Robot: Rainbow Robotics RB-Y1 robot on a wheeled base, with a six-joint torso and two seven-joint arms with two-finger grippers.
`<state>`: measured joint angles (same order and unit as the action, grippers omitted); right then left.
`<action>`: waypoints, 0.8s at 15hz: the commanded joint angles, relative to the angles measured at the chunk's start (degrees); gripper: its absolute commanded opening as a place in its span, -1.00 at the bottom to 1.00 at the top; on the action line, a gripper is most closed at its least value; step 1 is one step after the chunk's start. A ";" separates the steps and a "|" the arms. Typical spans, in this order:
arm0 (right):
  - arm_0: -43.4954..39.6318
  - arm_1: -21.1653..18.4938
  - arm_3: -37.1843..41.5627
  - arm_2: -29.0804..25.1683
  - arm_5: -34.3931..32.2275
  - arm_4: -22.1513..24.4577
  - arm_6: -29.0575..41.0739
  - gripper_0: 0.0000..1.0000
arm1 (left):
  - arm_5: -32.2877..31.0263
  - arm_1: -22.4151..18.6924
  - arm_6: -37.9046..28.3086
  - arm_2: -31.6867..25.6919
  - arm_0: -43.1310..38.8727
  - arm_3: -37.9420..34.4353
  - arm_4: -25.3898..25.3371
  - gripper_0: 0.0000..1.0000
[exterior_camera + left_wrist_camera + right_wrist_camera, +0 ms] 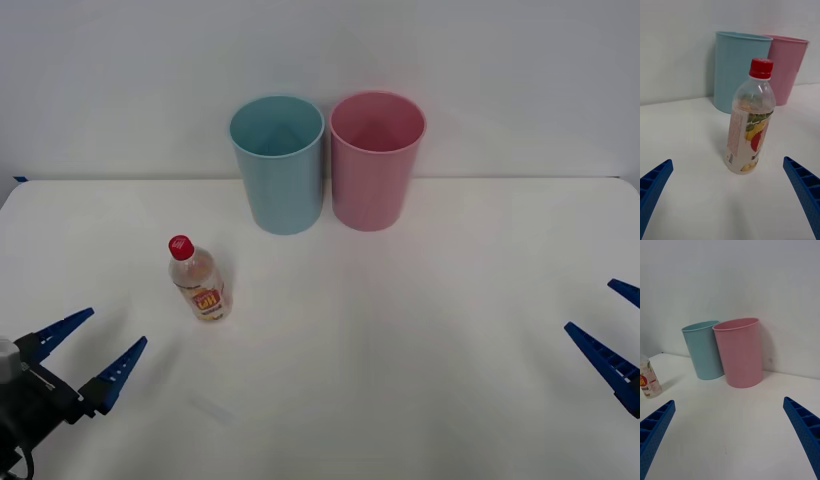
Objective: Grasp the object on the table and drop it into the matching bin: aluminum can to the light blue bin, PET bottle to the pink bin.
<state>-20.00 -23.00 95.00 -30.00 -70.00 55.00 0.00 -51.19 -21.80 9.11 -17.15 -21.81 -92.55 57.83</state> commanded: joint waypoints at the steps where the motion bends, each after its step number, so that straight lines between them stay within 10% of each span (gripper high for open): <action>1: 0.00 0.00 0.00 0.00 0.00 0.00 0.00 1.00 | 3.82 0.00 -0.06 2.56 0.10 0.00 -0.08 1.00; 12: 0.00 0.00 0.00 0.00 0.00 0.00 0.00 1.00 | 5.40 3.87 1.35 6.87 5.82 4.04 -0.26 1.00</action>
<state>-20.00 -23.00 95.00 -30.00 -70.00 55.00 0.00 -45.78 -18.01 10.23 -10.53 -16.71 -89.18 57.55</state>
